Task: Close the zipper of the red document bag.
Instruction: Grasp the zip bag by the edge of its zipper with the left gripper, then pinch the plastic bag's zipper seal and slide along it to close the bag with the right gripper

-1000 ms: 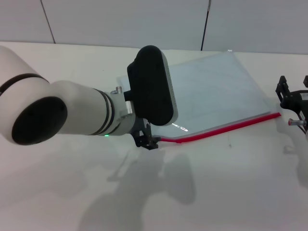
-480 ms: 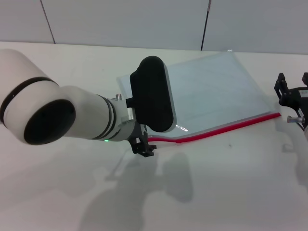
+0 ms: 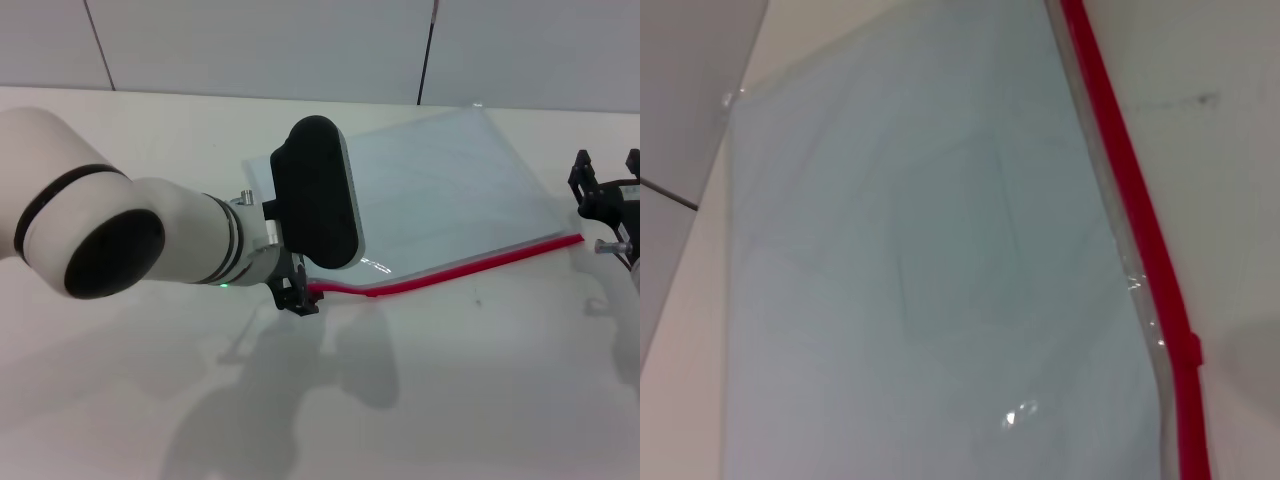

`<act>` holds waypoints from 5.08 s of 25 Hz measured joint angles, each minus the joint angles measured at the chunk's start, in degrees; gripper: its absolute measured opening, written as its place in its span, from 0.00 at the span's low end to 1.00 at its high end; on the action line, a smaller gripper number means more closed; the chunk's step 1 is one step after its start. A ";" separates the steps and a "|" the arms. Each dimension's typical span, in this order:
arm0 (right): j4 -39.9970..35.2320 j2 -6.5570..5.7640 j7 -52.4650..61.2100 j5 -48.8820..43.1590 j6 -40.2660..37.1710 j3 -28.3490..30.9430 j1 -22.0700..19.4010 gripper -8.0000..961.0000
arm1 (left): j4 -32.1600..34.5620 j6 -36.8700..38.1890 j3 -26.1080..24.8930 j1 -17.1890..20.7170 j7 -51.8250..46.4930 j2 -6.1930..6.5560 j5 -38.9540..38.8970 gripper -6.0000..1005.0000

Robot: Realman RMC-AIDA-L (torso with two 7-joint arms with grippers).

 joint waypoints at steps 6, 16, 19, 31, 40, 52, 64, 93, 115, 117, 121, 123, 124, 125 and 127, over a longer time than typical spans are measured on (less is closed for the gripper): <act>-0.04 0.00 0.00 0.00 0.00 0.00 0.07 0.66 | 2.02 3.51 -0.01 -0.14 0.06 0.00 0.03 0.82; -0.04 0.00 0.00 0.00 0.00 0.00 0.31 0.66 | 7.28 11.26 0.28 -1.02 -0.02 -0.09 -0.45 0.81; 0.01 0.00 0.00 0.00 0.01 0.00 0.34 0.66 | 8.80 13.79 1.20 -1.10 -0.19 -0.14 -0.53 0.81; 0.12 0.09 0.00 0.00 0.00 0.00 0.61 0.66 | 11.87 20.21 2.09 -1.33 -0.48 -0.17 -2.10 0.71; 0.08 0.09 0.00 0.00 0.00 0.00 0.70 0.66 | 13.72 22.78 2.10 -1.41 -0.53 -0.18 -2.16 0.60; 0.06 0.09 0.00 0.00 0.01 0.00 0.70 0.66 | 16.66 26.19 2.08 -2.12 -5.03 -0.40 -2.17 0.17; -2.66 -0.17 -0.14 0.00 0.52 1.90 1.06 0.66 | 13.30 28.50 2.18 -1.12 -12.28 -0.21 -1.59 0.11; -39.18 -13.11 -0.36 -29.67 -42.93 21.03 -3.79 0.66 | 8.67 25.40 0.38 0.99 -11.79 0.03 2.22 0.07; -47.56 -9.30 -0.32 -30.11 -43.60 25.12 -6.70 0.64 | 7.76 25.68 -0.90 1.22 -11.75 0.11 1.96 0.08; -46.54 -8.67 -0.23 -30.06 -44.96 27.03 -6.74 0.63 | 7.78 25.79 -0.89 1.21 -11.80 0.10 1.91 0.08; -43.96 -7.05 -0.25 -29.54 -52.75 33.37 -6.07 0.62 | 7.76 25.81 -0.90 1.12 -11.85 0.09 1.83 0.08; -43.70 -6.46 -0.40 -28.92 -55.28 35.73 -6.12 0.62 | 7.70 26.02 -1.00 1.11 -11.93 0.09 1.81 0.08; -43.74 -6.22 -0.46 -28.53 -55.78 36.35 -6.29 0.62 | 7.70 26.31 -1.05 1.15 -11.95 0.09 1.80 0.08; -43.85 -6.07 -0.46 -28.21 -55.73 36.49 -6.38 0.61 | 7.74 26.58 -1.09 1.21 -11.97 0.09 1.79 0.08; -44.09 -5.55 -0.46 -27.77 -55.21 36.52 -6.53 0.61 | 7.94 27.25 -1.14 1.41 -12.11 0.09 1.73 0.08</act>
